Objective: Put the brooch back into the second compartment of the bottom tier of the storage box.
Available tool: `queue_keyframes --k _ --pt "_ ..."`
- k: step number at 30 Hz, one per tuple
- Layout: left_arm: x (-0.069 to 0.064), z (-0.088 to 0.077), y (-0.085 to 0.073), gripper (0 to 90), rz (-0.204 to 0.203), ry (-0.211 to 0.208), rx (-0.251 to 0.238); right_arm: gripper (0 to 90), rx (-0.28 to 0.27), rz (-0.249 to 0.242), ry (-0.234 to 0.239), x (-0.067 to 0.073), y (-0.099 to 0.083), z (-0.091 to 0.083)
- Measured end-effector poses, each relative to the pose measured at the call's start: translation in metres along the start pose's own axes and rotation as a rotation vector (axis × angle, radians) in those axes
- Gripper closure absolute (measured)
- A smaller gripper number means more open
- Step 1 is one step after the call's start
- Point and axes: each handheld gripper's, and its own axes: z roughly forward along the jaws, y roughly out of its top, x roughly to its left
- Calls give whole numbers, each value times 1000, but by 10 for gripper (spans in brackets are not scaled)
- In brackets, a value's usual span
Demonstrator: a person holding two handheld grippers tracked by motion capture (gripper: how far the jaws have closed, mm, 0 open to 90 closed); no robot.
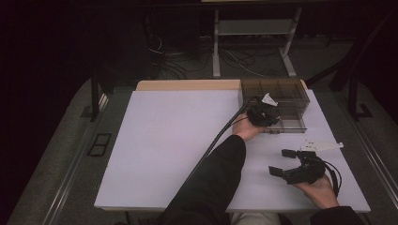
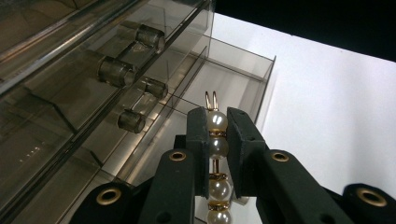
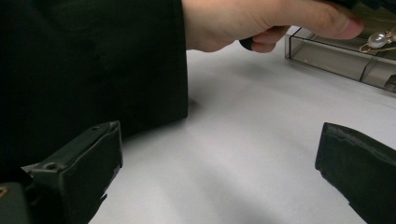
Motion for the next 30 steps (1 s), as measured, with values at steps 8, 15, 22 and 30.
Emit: queue_keyframes --k 8,15,22,30 --pt "3 4 -1 792 -27 27 -29 5 0 0 4 0 0 0" --pt "5 8 -3 791 -56 30 -28 5 0 0 4 0 0 0" --pt "5 10 -4 750 -87 7 -32 5 0 -1 5 0 0 0" --pt "4 2 -1 655 -90 -40 -22 5 -1 0 2 0 0 0"
